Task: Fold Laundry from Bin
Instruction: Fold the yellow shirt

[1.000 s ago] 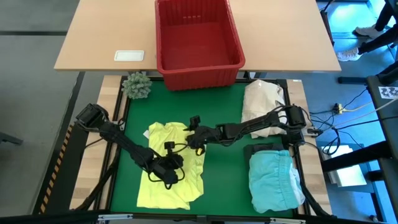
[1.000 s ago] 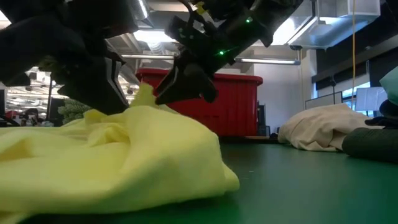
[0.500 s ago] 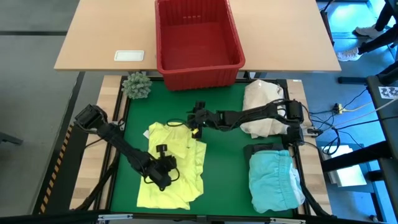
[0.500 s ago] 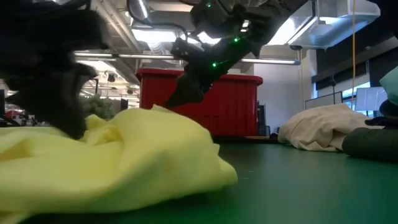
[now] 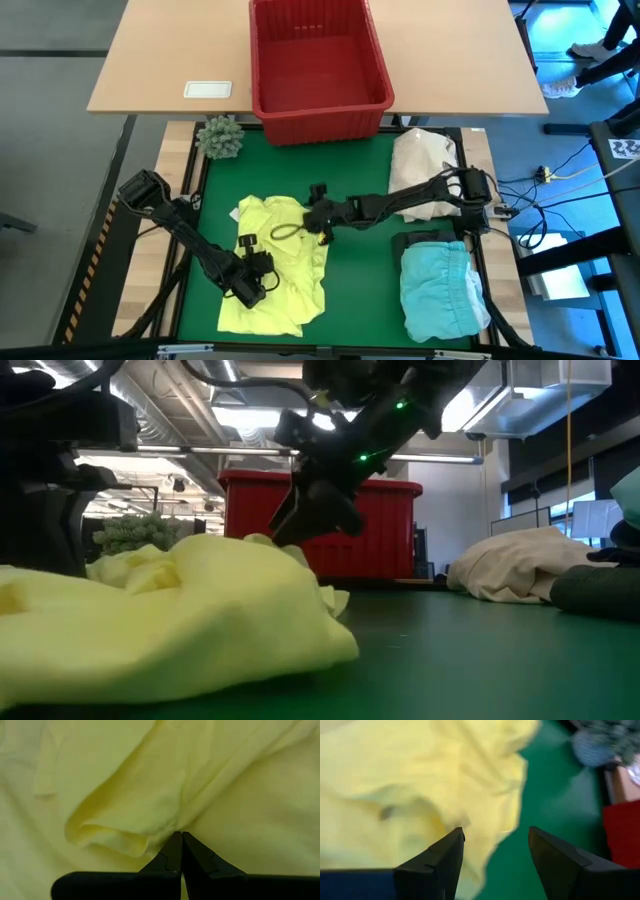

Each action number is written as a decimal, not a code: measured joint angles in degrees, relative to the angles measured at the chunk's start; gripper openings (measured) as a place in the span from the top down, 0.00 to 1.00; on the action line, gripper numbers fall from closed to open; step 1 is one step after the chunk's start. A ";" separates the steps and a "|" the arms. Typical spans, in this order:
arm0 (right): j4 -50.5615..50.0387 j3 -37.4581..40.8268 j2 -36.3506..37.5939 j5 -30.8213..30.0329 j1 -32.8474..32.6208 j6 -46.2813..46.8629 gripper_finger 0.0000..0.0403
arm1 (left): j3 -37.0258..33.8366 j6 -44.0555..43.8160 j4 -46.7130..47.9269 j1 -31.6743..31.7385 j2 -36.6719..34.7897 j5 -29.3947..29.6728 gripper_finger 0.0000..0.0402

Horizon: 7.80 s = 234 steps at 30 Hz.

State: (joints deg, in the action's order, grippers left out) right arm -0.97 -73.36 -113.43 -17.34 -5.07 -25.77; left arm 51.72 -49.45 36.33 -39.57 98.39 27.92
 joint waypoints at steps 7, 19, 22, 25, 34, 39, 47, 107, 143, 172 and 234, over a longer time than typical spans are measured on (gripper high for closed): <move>-2.16 0.00 -0.02 -0.05 -4.09 -2.01 0.45 | 3.50 -1.80 9.27 -0.04 0.00 1.05 1.00; -2.22 -0.02 0.02 -0.52 -5.02 -3.54 0.45 | 11.73 -6.86 22.95 -1.84 -2.05 13.00 1.00; -2.41 -0.02 0.04 1.74 -6.12 -4.20 0.45 | 10.24 -4.31 17.14 -1.30 -1.98 13.07 1.00; -2.34 -0.02 0.08 2.16 -7.45 -5.11 0.45 | 7.40 0.04 9.14 -0.51 -1.97 13.05 1.00; -0.82 -0.09 -4.36 13.28 -7.48 -3.07 0.71 | 0.05 3.16 -2.28 2.45 -1.92 7.62 1.00; 4.06 -0.11 -5.63 12.89 -5.25 -2.70 0.96 | -0.11 3.56 -3.55 3.63 -1.92 5.28 1.00; 6.69 -0.11 -5.70 14.80 -1.42 0.32 0.91 | -0.13 3.54 -4.41 3.63 -1.92 4.35 1.00; 17.80 -5.35 -12.28 18.03 10.08 6.53 0.98 | -0.90 9.61 -5.75 6.44 -2.51 14.28 1.00; 12.10 -5.33 -11.50 16.74 9.21 9.47 0.98 | -2.23 16.84 -1.12 11.10 -5.03 13.01 1.00; 2.42 -0.05 0.87 17.31 -5.39 20.00 0.98 | -5.56 25.78 -13.57 20.07 -4.02 9.52 0.66; 20.35 5.49 -8.79 11.96 -10.15 38.61 1.00 | -6.12 19.15 -6.14 18.49 -10.69 14.21 0.96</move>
State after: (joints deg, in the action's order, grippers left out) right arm 19.38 -67.88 -122.21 -5.39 -15.22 12.84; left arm 45.60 -30.30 30.20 -21.08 87.70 42.13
